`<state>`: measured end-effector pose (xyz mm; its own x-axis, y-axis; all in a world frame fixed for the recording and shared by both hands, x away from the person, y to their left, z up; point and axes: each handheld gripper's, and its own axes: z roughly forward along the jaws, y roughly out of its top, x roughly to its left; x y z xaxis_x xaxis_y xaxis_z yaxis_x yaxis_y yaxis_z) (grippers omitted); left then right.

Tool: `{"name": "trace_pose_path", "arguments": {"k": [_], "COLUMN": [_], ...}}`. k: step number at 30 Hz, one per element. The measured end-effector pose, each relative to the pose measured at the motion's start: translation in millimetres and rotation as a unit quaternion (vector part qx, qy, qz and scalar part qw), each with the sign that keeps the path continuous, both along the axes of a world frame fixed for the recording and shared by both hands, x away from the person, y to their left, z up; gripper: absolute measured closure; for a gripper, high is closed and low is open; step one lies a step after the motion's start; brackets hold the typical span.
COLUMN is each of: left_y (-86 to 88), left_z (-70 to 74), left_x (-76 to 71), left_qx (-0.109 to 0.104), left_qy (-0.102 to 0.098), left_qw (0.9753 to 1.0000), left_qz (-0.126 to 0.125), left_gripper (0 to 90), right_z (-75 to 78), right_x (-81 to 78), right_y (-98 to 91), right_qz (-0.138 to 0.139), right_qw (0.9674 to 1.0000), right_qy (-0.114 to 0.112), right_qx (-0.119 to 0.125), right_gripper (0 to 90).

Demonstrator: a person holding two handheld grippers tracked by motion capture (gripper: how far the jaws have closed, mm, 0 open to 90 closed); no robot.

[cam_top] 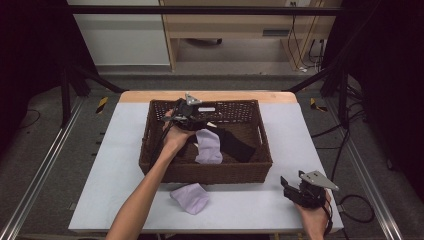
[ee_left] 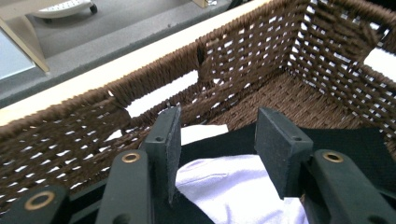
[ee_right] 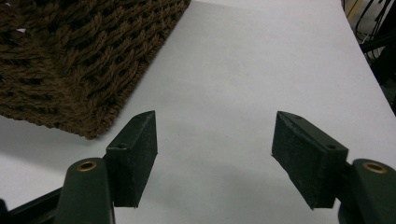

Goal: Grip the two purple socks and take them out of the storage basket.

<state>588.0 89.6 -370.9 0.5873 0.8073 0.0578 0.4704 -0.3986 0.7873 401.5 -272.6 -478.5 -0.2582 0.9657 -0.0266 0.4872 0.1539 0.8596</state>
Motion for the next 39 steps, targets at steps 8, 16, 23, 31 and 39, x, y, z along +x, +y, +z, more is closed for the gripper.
{"name": "trace_pose_path", "arguments": {"k": [8,16,23,31,39], "left_y": [-3.4,-10.5,-16.9,-20.4,-20.6], "left_z": [-17.5,-31.2,-38.7,-49.0,-52.4], "left_x": [10.9,16.0,16.3,19.5,21.2], "left_qx": [0.022,0.037,0.082,0.126,0.138], "left_qy": [0.023,0.053,0.055,0.077,0.116], "left_qw": [0.9995,0.9977,0.9949,0.9886,0.9832], "left_qz": [-0.001,-0.019,-0.020,-0.030,-0.030], "left_gripper": [48.0,42.5,38.6,42.8,69.6], "right_z": [-0.3,-0.4,-0.7,-0.9,-0.8], "right_x": [0.2,0.3,0.4,0.2,-0.3], "right_y": [0.4,0.5,1.6,1.7,1.7], "right_qz": [0.001,0.003,0.004,0.006,0.006], "right_qw": [1.0000,1.0000,1.0000,1.0000,1.0000], "right_qy": [0.001,0.002,0.003,0.004,0.004], "right_qx": [0.001,0.000,-0.003,-0.003,-0.002], "right_gripper": [31.1,31.1,31.0,30.8,30.8]}}
